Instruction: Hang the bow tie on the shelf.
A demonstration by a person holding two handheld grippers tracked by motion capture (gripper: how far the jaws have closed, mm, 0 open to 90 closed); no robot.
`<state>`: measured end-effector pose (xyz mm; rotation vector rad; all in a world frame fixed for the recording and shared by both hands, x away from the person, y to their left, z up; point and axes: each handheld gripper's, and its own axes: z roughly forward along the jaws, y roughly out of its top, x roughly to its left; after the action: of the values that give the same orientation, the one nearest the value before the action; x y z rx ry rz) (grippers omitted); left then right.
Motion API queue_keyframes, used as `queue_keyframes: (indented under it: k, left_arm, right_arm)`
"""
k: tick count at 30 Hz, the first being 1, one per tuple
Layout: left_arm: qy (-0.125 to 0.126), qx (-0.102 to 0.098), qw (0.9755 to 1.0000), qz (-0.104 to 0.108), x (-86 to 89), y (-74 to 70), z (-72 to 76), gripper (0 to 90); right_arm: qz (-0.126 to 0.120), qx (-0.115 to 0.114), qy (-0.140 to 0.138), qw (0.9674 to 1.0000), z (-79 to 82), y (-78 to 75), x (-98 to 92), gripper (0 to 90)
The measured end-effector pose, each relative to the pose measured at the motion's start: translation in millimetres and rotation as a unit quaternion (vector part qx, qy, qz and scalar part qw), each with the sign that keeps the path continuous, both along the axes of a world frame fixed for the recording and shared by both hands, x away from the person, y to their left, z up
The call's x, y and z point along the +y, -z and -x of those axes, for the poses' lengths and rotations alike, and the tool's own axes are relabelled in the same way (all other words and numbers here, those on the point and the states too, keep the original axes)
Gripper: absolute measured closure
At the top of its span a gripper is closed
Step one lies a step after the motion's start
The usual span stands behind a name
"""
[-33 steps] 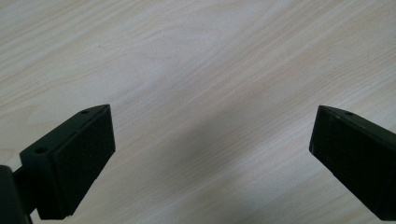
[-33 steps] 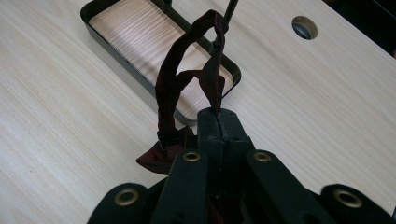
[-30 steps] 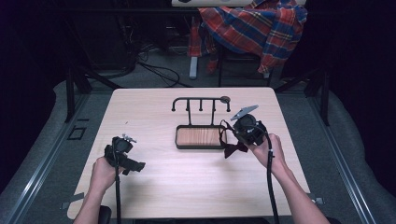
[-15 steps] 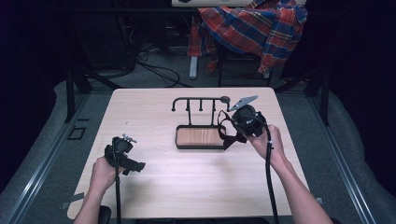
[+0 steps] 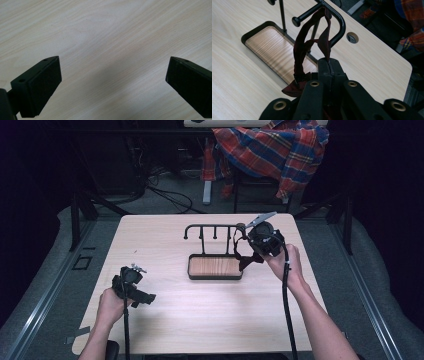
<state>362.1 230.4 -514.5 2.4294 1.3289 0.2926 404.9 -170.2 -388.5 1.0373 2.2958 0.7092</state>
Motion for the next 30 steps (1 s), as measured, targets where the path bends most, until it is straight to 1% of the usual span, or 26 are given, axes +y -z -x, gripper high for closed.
queue_keyframes:
  k: [3,8,9,10,11,12,14,15,17,21,22,25,26,27,28,29,30]
  left_arm:
    - [0.0,0.0,1.0,0.0,-0.1,0.1,-0.1,0.4]
    - [0.001,0.001,1.0,-0.001,0.1,0.3,-0.4,0.4]
    - [0.001,0.001,1.0,-0.001,0.0,0.4,-0.5,0.3]
    - [0.001,0.001,1.0,-0.002,-0.2,0.3,-0.5,0.3]
    - [0.001,0.0,1.0,-0.001,-0.5,0.1,-0.3,0.4]
    - [0.001,0.0,1.0,-0.001,-0.5,0.1,-0.3,0.4]
    - [0.002,-0.001,1.0,-0.002,-0.4,-0.3,0.2,0.4]
    - [0.002,-0.001,1.0,-0.002,-0.4,-0.3,0.2,0.4]
    - [-0.001,-0.003,1.0,-0.002,0.2,-0.3,0.7,0.4]
    - [0.0,-0.002,1.0,-0.001,0.0,-0.2,0.6,0.4]
    - [0.002,0.0,1.0,-0.002,-0.3,-0.3,0.1,0.3]
    - [0.003,0.0,1.0,-0.001,-0.5,-0.1,0.0,0.4]
    - [0.003,0.0,1.0,-0.001,-0.6,-0.1,0.0,0.4]
    - [0.003,0.0,1.0,-0.002,-0.5,-0.1,0.0,0.4]
    - [0.002,0.0,1.0,-0.001,-0.4,0.1,-0.1,0.4]
    - [0.002,0.0,1.0,-0.001,-0.4,0.1,-0.1,0.4]
    - [0.002,0.0,1.0,-0.002,-0.3,0.1,-0.1,0.4]
  right_arm:
    - [0.004,0.0,0.002,1.0,-3.0,-1.2,0.3,89.7]
    - [0.006,0.0,0.013,0.9999,-11.8,-1.5,-0.5,89.7]
    - [0.003,-0.003,0.018,0.9998,-13.6,-0.4,-0.7,89.7]
    - [0.007,-0.001,0.02,0.9998,-15.7,-0.1,-1.5,89.7]
    - [0.006,0.0,0.024,0.9997,-19.9,2.7,-2.5,89.6]
    - [0.006,0.0,0.024,0.9997,-19.9,2.7,-2.5,89.6]
    - [0.004,0.004,0.031,0.9995,-26.0,8.2,-3.2,89.6]
    - [0.005,0.006,0.032,0.9995,-27.7,9.7,-3.3,89.6]
    - [-0.003,0.006,0.037,0.9993,-30.2,12.8,-3.0,89.6]
    - [-0.002,0.009,0.039,0.9992,-33.0,14.2,-3.7,89.6]
    - [-0.008,0.01,0.043,0.999,-34.9,16.4,-4.8,89.5]
    - [-0.011,0.014,0.046,0.9988,-37.5,19.1,-6.3,89.5]
    - [-0.016,0.021,0.047,0.9985,-40.0,21.6,-7.9,89.5]
    - [-0.016,0.021,0.047,0.9985,-40.0,21.6,-7.9,89.5]
    - [-0.023,0.024,0.049,0.9982,-41.5,23.7,-9.2,89.5]
    - [-0.023,0.024,0.049,0.9982,-41.5,23.7,-9.2,89.5]
    - [-0.032,0.026,0.049,0.998,-42.1,24.6,-9.8,89.5]
